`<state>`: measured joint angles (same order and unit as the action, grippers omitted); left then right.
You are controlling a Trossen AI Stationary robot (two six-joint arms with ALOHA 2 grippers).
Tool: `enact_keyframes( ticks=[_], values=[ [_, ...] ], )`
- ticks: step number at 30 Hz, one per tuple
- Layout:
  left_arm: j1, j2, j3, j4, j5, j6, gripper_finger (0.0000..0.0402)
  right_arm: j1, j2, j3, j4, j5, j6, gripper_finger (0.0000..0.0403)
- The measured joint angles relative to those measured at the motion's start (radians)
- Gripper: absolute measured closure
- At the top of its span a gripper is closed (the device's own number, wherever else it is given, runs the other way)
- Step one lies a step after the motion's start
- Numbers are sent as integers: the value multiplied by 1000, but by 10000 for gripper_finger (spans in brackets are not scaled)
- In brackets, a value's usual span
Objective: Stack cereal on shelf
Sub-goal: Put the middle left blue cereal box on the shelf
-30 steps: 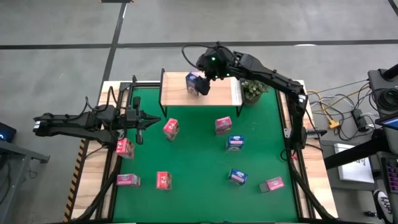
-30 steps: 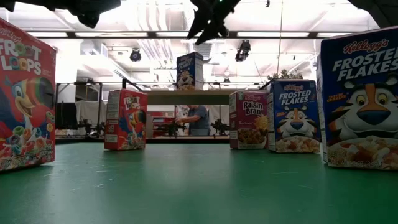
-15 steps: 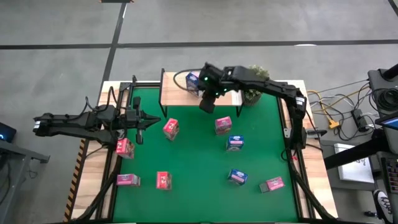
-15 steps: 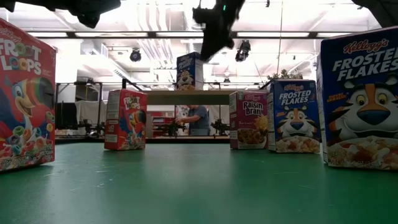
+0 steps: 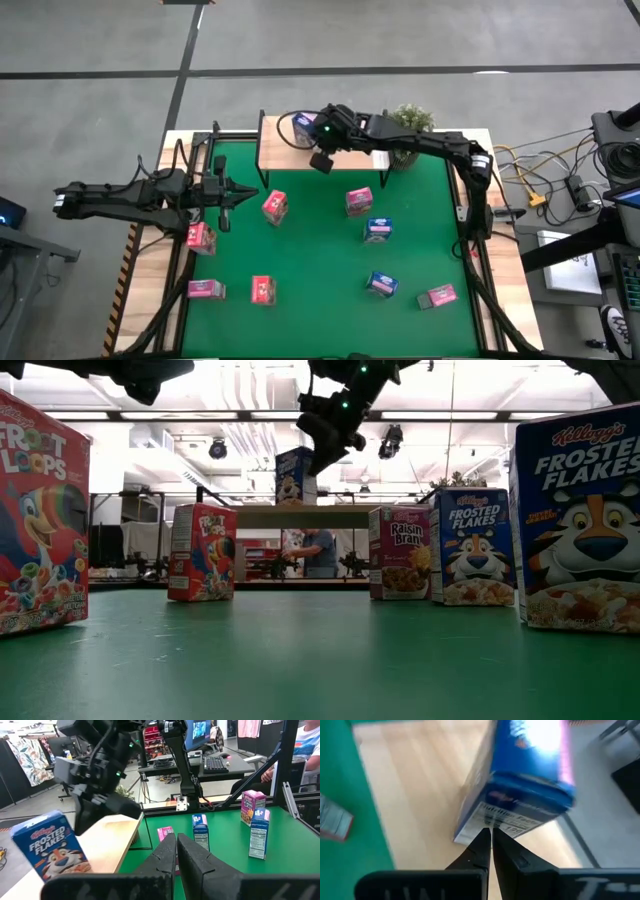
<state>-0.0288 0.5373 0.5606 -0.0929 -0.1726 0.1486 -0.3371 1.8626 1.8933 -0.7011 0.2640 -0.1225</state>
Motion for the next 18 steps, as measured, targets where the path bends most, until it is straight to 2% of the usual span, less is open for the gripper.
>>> enact_keyframes(
  ticks=[18],
  values=[
    [0,0,0,1,0,0,402,-37,1,-148,465,-9,-161,394]
  ],
)
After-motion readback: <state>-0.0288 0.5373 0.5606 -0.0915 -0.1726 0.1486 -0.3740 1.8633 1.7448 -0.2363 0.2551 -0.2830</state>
